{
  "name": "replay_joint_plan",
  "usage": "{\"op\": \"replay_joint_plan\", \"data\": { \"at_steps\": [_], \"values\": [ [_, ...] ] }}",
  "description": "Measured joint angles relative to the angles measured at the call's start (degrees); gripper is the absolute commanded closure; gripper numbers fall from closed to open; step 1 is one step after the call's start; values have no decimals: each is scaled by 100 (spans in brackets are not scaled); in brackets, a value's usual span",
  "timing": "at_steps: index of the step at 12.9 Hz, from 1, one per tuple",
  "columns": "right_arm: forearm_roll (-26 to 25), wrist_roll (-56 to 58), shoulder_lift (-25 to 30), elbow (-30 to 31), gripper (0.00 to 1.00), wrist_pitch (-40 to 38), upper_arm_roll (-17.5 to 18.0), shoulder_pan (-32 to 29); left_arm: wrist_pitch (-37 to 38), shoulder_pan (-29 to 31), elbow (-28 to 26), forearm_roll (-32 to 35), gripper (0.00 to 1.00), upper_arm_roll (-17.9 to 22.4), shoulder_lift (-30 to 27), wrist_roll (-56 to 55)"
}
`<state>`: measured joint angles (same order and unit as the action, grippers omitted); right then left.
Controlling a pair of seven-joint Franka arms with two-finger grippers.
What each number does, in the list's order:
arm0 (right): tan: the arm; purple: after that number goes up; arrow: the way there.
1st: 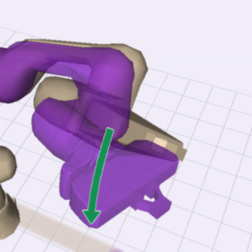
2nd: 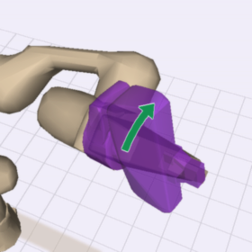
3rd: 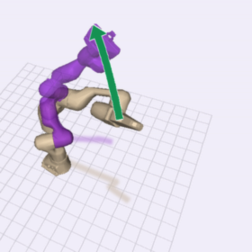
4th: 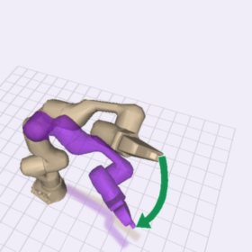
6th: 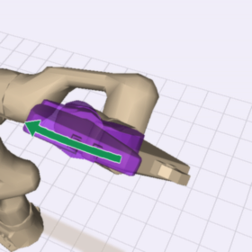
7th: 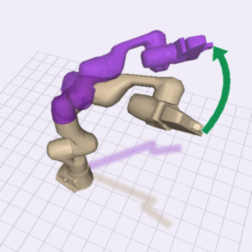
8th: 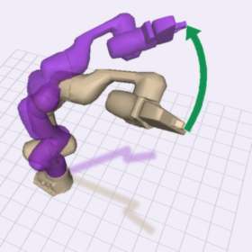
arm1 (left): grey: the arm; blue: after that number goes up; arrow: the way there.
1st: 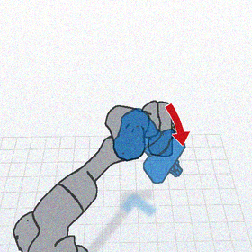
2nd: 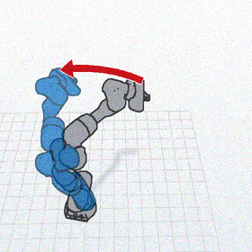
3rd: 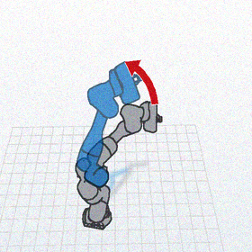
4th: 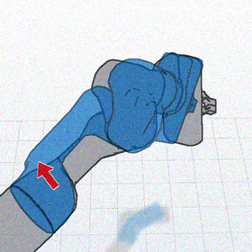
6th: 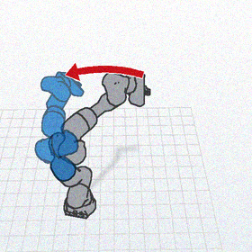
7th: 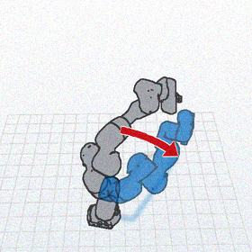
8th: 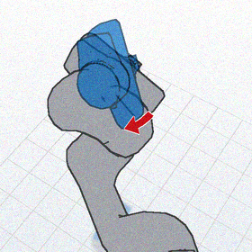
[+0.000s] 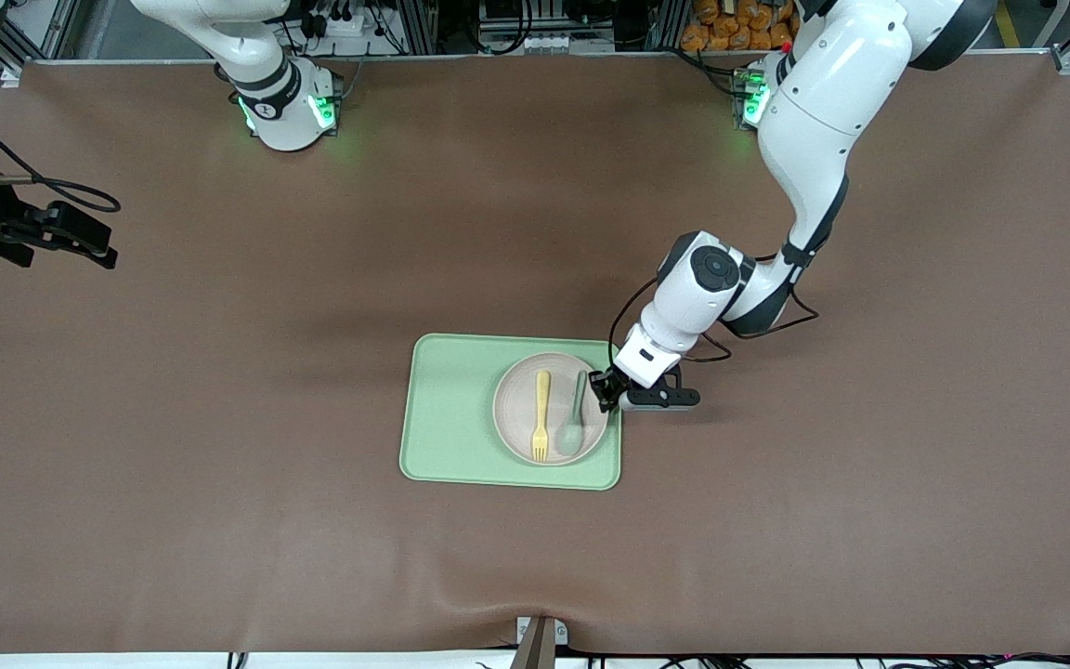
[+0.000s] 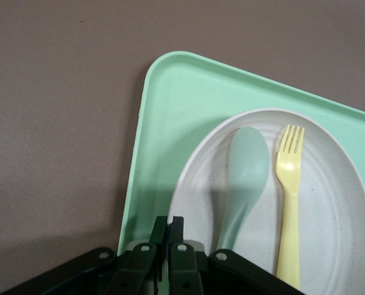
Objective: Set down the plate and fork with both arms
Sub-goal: 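Open the left gripper and lift it away from the plate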
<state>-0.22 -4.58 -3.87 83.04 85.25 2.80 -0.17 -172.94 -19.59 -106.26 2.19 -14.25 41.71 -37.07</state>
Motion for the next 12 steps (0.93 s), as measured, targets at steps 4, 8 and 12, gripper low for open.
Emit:
{"op": "replay_joint_plan", "data": {
  "at_steps": [4,8,12],
  "values": [
    [0,0,0,0,0,0,-1,0,0,4,-24,0,0,0,0,0],
    [-2,1,-16,7,0,2,-7,0,-68,110,12,0,0,3,-86,-3],
    [-4,5,-121,8,0,41,-1,5,-39,349,17,0,0,3,-463,-3]
  ]
}}
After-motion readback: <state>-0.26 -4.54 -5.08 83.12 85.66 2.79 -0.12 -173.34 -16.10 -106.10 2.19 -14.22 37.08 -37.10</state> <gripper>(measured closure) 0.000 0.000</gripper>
